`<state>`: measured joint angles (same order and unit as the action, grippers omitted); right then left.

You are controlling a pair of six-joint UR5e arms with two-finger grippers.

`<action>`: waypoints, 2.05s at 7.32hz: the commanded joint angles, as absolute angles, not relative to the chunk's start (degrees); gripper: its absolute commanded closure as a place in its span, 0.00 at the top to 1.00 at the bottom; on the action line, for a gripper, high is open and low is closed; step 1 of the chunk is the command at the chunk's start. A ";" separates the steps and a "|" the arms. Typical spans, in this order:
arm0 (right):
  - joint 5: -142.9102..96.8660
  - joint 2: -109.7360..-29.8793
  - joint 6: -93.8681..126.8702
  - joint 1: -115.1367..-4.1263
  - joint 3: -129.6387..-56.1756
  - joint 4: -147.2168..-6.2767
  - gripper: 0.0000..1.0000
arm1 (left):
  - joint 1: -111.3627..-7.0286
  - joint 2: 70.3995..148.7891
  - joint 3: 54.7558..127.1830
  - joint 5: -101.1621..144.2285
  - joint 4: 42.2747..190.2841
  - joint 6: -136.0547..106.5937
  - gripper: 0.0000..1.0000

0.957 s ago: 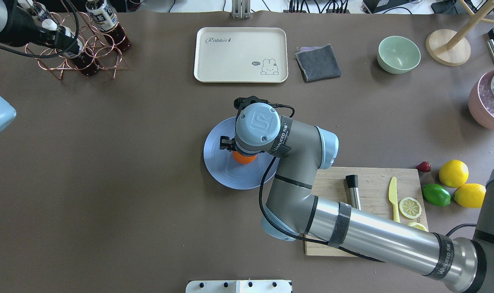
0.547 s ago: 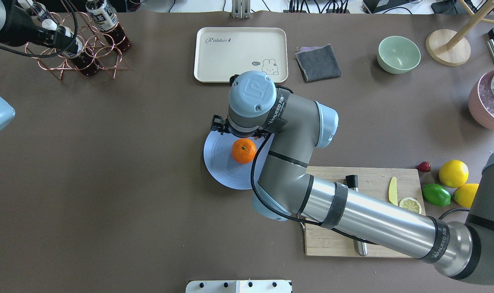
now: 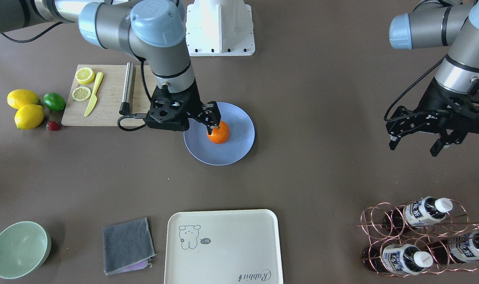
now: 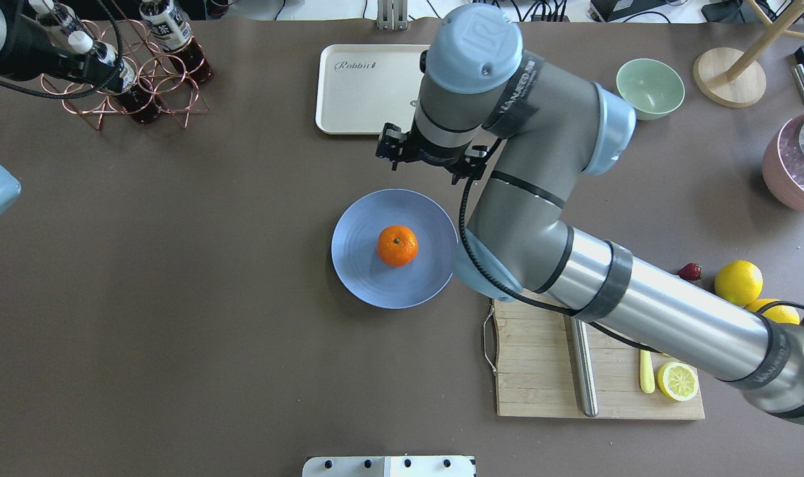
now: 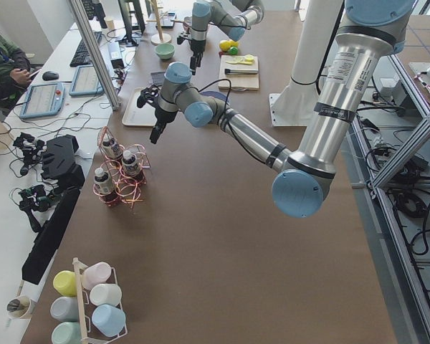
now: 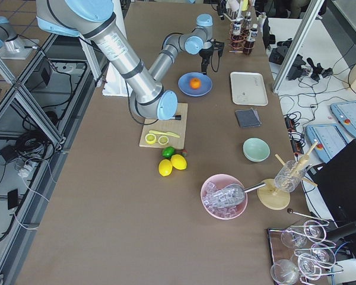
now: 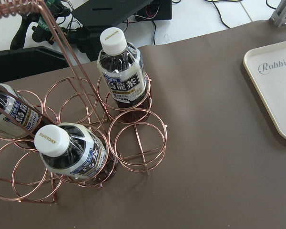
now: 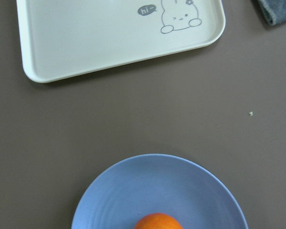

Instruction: Pick orange to plate

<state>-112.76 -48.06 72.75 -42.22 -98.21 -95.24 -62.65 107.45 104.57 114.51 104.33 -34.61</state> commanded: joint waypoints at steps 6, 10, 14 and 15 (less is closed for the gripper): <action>-130.33 -80.55 17.65 -76.68 -102.22 -96.33 1.00 | -73.00 98.02 104.42 124.79 100.30 -13.95 0.98; -133.95 -91.04 -7.24 -91.20 -95.13 -96.15 1.00 | -84.44 92.57 102.58 129.35 96.07 -1.97 0.98; -136.05 -92.02 -10.28 -94.04 -90.62 -95.89 1.00 | -89.46 85.52 99.58 131.92 96.16 9.84 0.98; -136.23 -92.20 -10.28 -94.04 -90.70 -95.80 1.00 | -89.82 85.52 99.49 131.92 96.24 9.84 0.98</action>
<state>-135.68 -91.99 -10.21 -93.96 -90.87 -95.88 -89.03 86.01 99.72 131.86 96.28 9.38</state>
